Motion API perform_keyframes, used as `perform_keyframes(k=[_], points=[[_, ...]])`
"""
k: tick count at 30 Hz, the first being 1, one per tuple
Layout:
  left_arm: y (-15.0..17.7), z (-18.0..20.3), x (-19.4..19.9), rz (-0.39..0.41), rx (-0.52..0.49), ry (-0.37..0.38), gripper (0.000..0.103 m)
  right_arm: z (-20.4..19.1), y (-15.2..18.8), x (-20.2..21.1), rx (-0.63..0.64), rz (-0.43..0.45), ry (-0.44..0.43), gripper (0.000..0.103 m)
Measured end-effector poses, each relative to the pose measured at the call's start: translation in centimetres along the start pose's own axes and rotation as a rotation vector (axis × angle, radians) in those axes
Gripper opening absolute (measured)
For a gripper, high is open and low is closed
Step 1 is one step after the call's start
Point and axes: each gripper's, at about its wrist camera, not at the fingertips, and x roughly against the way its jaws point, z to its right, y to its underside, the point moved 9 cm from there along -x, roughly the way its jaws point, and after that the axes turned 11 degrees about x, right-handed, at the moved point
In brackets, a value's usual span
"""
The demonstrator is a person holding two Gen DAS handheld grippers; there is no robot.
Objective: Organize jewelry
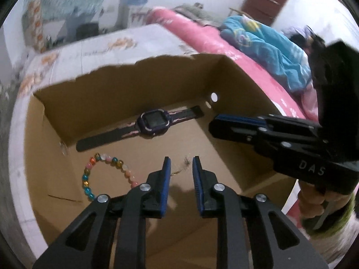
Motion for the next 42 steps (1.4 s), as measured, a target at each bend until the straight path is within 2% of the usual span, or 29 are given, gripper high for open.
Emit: perform_keyframes(k=[2,7,15,19,23,27,31,35,37,40,42], points=[[-0.2,-0.3,0.4,0.025,0.018,-0.002,0.027,0.4,0.1,0.4,-0.015,0.015,-0.007,0.018],[-0.4,-0.6,1.0,0.049,0.034,-0.003,0.027,1.3,0.4,2.0,-0.047,0.054,-0.004,0.020],[-0.7,-0.3,5.5,0.179,0.043,0.088,0.027,1.5,0.4,6.2,-0.055,0.145,0.013,0.024],[-0.1,-0.5,8.9,0.257,0.048,0.152,0.027,1.0,0.9,9.3,-0.056,0.219,0.003,0.033],[2.5,0.4,12.0,0.309,-0.033,0.219,0.027,-0.1,2.8,11.7,-0.058,0.270,-0.008,0.045],[6.5,2.1,12.9,0.284,-0.140,0.266,0.031,-2.2,6.3,13.4,-0.018,0.300,-0.030,0.046],[11.4,3.9,11.5,0.190,-0.211,0.299,0.034,-3.5,9.9,13.2,-0.008,0.258,-0.027,0.046],[14.2,4.4,7.7,0.099,-0.201,0.263,0.034,-3.2,13.7,10.5,-0.097,0.163,-0.032,0.047],[15.0,4.5,5.8,0.084,-0.207,0.225,0.034,-2.7,15.6,8.5,-0.149,0.093,-0.010,0.044],[15.8,4.6,2.2,0.066,-0.265,0.099,0.034,-1.9,17.6,5.8,-0.180,-0.018,0.067,0.034],[15.6,4.7,0.7,0.065,-0.288,0.060,0.034,-1.6,18.2,4.5,-0.198,-0.049,0.082,0.030]])
